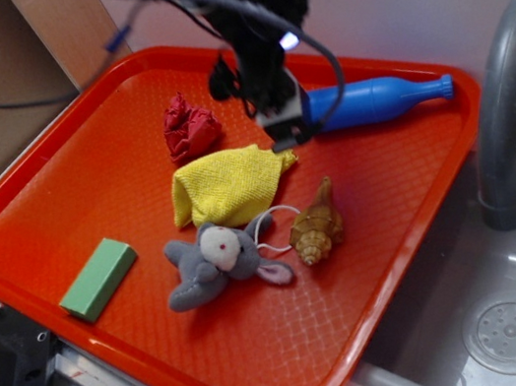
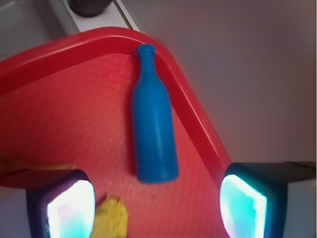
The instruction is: Grab the blue bottle.
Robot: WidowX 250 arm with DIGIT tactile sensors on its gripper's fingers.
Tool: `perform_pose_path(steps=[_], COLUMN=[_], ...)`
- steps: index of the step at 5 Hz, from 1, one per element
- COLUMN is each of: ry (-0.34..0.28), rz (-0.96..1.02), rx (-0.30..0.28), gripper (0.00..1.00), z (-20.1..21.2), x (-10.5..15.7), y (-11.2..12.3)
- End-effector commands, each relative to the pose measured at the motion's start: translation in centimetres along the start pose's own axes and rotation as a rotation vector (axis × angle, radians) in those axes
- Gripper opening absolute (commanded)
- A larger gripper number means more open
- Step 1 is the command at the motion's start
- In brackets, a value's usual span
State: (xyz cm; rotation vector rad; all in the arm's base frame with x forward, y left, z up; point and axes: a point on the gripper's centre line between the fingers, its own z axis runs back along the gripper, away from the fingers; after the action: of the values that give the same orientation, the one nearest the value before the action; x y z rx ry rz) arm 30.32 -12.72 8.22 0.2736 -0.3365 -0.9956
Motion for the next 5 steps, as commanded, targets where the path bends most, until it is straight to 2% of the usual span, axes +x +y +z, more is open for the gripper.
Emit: perform_pose_path(steps=[1, 2, 3, 4, 5], ry=[-0.011, 0.000, -0.006, 0.023, 0.031], rz=[0.075, 0.098, 0.122, 0.079, 0.066], rx=[0.026, 0.020, -0.102, -0.256, -0.252], gripper=[1.00, 1.00, 1.00, 0.00, 0.00], z=[-2.3, -3.0, -5.0, -6.8, -7.0], x=[1.9, 2.1, 2.4, 2.3, 2.2], y=[2.0, 2.9, 2.1, -0.2, -1.4])
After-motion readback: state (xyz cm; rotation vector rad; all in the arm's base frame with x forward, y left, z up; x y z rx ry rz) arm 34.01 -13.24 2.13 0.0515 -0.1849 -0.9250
